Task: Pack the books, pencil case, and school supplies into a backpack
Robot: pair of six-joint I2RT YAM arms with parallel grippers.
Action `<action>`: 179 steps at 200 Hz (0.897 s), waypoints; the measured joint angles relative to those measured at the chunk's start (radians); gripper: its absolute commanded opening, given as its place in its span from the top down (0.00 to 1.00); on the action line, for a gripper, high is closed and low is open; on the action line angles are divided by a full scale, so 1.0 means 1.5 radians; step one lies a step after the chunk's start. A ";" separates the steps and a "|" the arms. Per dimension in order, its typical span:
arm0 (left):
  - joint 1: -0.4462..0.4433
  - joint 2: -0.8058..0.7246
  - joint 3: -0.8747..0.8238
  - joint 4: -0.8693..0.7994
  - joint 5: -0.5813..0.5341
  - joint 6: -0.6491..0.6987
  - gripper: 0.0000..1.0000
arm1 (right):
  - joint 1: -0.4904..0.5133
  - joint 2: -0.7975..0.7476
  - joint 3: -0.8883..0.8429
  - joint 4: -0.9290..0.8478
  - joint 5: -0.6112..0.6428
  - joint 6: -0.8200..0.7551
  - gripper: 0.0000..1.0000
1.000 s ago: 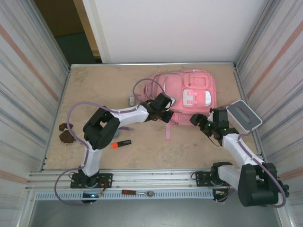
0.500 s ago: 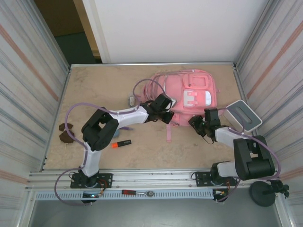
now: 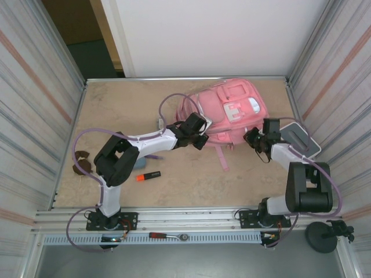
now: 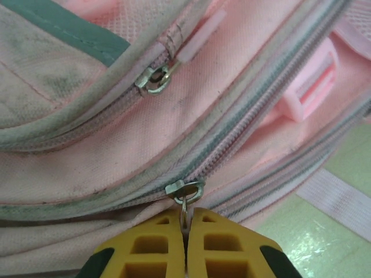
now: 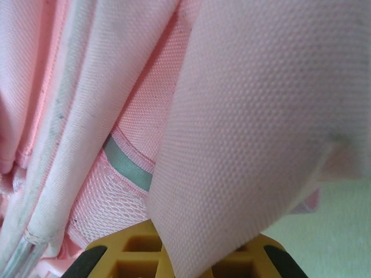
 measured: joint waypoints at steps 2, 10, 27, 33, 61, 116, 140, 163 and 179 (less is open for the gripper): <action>0.001 0.000 0.001 0.001 0.005 0.000 1.00 | -0.002 0.007 0.009 -0.006 -0.001 -0.003 0.85; 0.001 0.000 0.006 0.004 0.020 -0.003 1.00 | -0.012 0.030 0.041 -0.025 -0.004 -0.019 0.82; -0.001 0.000 0.019 0.010 0.055 -0.018 1.00 | -0.038 0.061 0.092 -0.047 -0.020 -0.043 0.71; -0.004 0.000 0.025 0.009 0.065 -0.025 1.00 | -0.047 0.064 0.103 -0.051 -0.024 -0.052 0.66; -0.015 0.001 0.041 -0.008 0.083 -0.056 1.00 | -0.057 0.043 0.114 -0.056 -0.048 -0.067 0.48; -0.025 0.001 0.045 -0.008 0.093 -0.102 1.00 | 0.002 -0.085 -0.032 -0.025 -0.137 -0.003 0.29; -0.028 0.001 0.045 -0.005 0.094 -0.108 1.00 | 0.047 -0.088 -0.114 0.048 -0.170 0.072 0.28; -0.034 0.001 0.045 -0.003 0.096 -0.114 1.00 | 0.088 -0.067 -0.129 0.098 -0.171 0.123 0.32; -0.039 0.001 0.045 -0.003 0.100 -0.119 1.00 | 0.101 -0.053 -0.129 0.139 -0.167 0.148 0.43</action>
